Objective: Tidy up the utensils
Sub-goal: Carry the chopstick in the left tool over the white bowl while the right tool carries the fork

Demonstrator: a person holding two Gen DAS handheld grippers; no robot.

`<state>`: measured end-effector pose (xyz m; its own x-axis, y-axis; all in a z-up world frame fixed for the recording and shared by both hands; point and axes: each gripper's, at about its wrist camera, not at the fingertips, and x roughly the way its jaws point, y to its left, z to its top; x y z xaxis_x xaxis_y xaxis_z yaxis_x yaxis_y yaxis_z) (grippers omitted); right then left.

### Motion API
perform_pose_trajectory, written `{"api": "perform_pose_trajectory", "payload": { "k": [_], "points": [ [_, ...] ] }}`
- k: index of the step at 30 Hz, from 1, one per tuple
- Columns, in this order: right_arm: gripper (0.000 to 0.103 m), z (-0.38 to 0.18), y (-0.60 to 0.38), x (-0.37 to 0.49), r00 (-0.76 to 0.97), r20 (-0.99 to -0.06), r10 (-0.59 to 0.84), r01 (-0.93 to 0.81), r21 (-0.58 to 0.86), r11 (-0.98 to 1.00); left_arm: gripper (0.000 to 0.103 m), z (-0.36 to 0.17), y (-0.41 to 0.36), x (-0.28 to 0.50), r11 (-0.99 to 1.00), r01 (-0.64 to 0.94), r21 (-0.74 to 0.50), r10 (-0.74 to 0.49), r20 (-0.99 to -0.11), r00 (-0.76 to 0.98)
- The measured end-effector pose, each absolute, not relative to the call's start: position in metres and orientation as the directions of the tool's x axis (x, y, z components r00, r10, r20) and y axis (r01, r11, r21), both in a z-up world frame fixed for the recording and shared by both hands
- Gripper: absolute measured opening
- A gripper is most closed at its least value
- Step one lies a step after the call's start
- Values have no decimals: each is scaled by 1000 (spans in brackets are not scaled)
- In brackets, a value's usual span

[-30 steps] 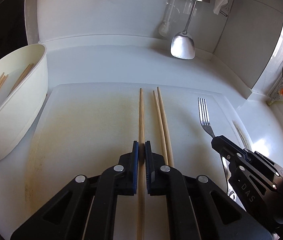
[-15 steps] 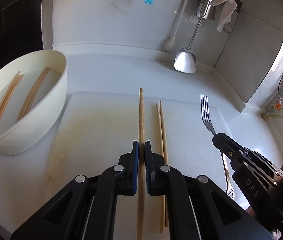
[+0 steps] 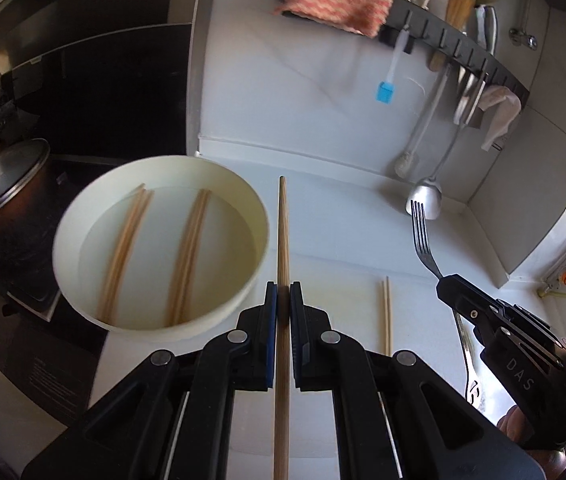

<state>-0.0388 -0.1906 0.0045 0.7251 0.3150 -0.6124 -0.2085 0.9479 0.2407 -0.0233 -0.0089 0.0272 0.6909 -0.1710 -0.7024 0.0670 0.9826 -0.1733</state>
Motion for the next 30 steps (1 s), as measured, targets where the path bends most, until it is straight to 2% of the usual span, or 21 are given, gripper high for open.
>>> {"api": "perform_pose_trajectory", "payload": {
  "k": [8,14,30],
  "points": [
    [6,11,-93,25,719,-622,311,-207,236,949,7,33,85,35,984,78,-158,-167,-692,703],
    [6,5,-38,66,707,-643,295,-178,241,954,7,13,139,81,985,81,-155,-169,-735,657],
    [6,-46,8,128,593,-737,324,-207,249,946,7,-39,163,124,987,20,-157,-139,-798,586]
  ]
}}
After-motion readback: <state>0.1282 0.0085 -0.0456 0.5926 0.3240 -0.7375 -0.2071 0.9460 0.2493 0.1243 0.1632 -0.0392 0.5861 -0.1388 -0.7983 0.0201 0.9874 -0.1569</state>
